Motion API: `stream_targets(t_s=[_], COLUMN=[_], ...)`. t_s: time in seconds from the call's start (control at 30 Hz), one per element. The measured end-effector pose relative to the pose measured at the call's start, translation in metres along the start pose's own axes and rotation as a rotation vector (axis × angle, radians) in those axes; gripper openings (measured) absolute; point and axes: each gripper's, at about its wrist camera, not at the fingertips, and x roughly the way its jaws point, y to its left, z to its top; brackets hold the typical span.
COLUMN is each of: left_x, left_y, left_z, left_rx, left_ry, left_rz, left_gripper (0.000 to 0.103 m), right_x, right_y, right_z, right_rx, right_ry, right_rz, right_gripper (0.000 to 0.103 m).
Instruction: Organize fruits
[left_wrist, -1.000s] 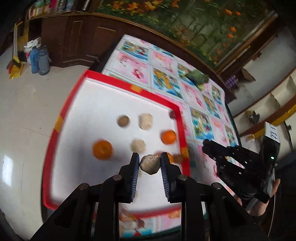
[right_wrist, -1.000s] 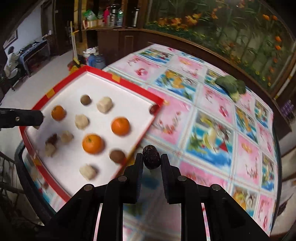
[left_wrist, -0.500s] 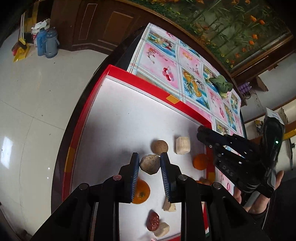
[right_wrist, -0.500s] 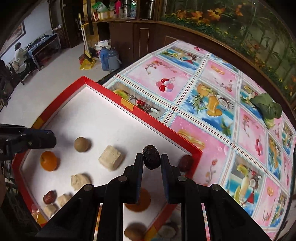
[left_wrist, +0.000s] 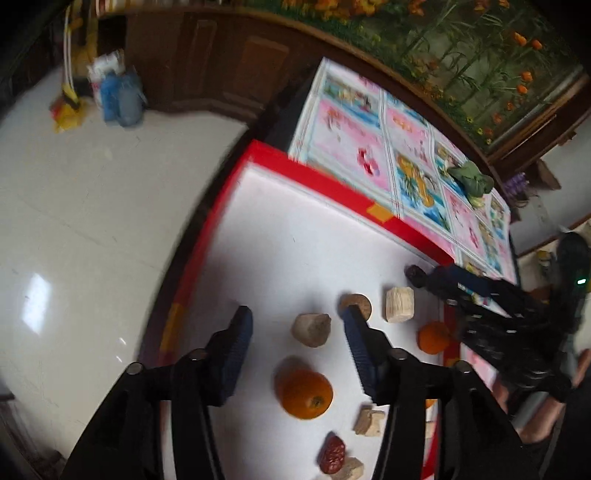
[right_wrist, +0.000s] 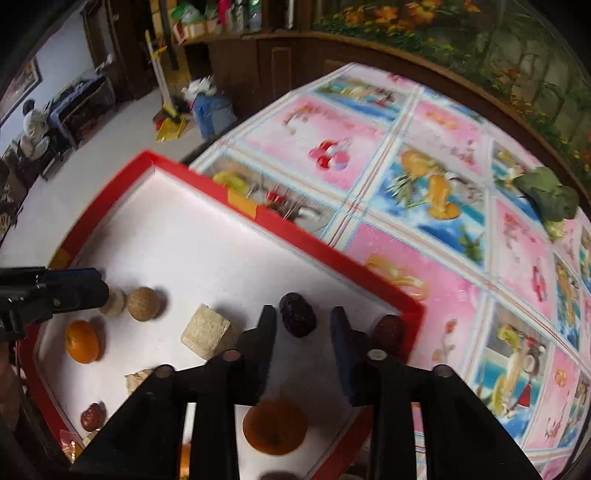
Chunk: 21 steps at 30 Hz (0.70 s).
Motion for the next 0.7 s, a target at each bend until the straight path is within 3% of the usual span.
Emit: stream_targets(t_s=[0.1, 0.17, 0.3, 0.4, 0.6, 0.7], left_x=[-0.030, -0.044, -0.048, -0.048, -0.082, -0.098], left_y=[-0.015, -0.027, -0.038, -0.045, -0.053, -0.055], left_z=[-0.024, -0.051, -0.095, -0.111, -0.125, -0.134], left_rx=[0.048, 0.083, 0.101, 0.124, 0.144, 0.158], left_ry=[-0.077, -0.092, -0.069, -0.060, -0.113, -0.122], left_rz=[-0.014, -0.060, -0.106, -0.083, -0.044, -0.061], left_gripper=[0.080, 0.081, 0.086, 0.088, 0.100, 0.100], right_x=[-0.049, -0.080, -0.101, -0.106, -0.126, -0.134], right_y=[-0.007, -0.008, 0.003, 0.015, 0.026, 0.033], right_z=[-0.015, -0.039, -0.096, -0.122, -0.143, -0.148], right_rx=[0.057, 0.104, 0.141, 0.134, 0.116, 0.109], right_ry=[-0.117, -0.171, -0.140, -0.124, -0.138, -0.140], right_rz=[-0.045, -0.045, -0.004, -0.049, -0.126, -0.151], right_gripper=[0.070, 0.075, 0.077, 0.077, 0.080, 0.080])
